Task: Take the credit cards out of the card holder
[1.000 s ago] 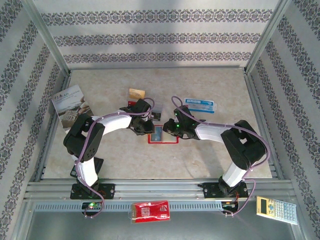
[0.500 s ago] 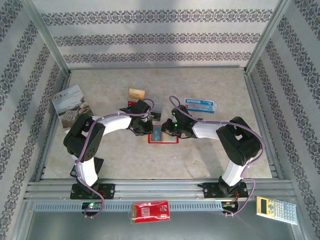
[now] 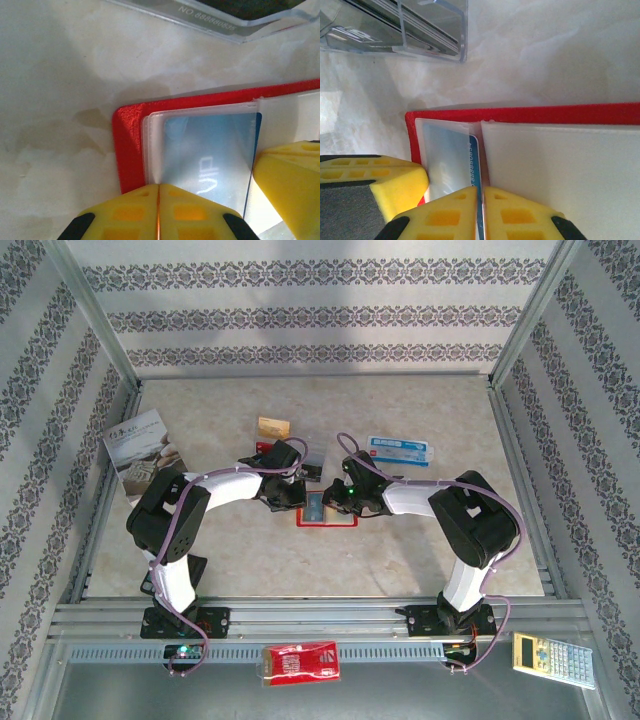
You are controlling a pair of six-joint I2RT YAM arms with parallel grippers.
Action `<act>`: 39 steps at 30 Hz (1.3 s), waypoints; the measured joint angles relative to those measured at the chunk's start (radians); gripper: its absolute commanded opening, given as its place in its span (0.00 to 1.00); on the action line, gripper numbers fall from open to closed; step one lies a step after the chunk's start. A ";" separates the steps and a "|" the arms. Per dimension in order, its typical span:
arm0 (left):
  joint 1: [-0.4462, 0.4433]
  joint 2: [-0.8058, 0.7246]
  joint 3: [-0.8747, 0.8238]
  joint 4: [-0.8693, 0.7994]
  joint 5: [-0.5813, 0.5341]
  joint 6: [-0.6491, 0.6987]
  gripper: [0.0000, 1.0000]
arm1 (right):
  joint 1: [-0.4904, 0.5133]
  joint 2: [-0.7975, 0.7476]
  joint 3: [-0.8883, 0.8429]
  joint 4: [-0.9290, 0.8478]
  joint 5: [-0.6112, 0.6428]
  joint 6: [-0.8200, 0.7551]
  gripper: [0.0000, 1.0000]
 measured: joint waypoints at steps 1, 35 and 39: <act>0.000 0.000 -0.001 0.003 0.000 0.000 0.08 | 0.000 0.000 0.002 -0.005 0.000 -0.001 0.13; 0.000 -0.047 -0.004 -0.040 -0.003 -0.003 0.17 | -0.001 -0.083 -0.041 -0.010 0.098 -0.049 0.00; 0.000 -0.058 0.003 -0.043 0.006 -0.003 0.18 | -0.010 -0.087 -0.042 -0.014 0.114 -0.061 0.01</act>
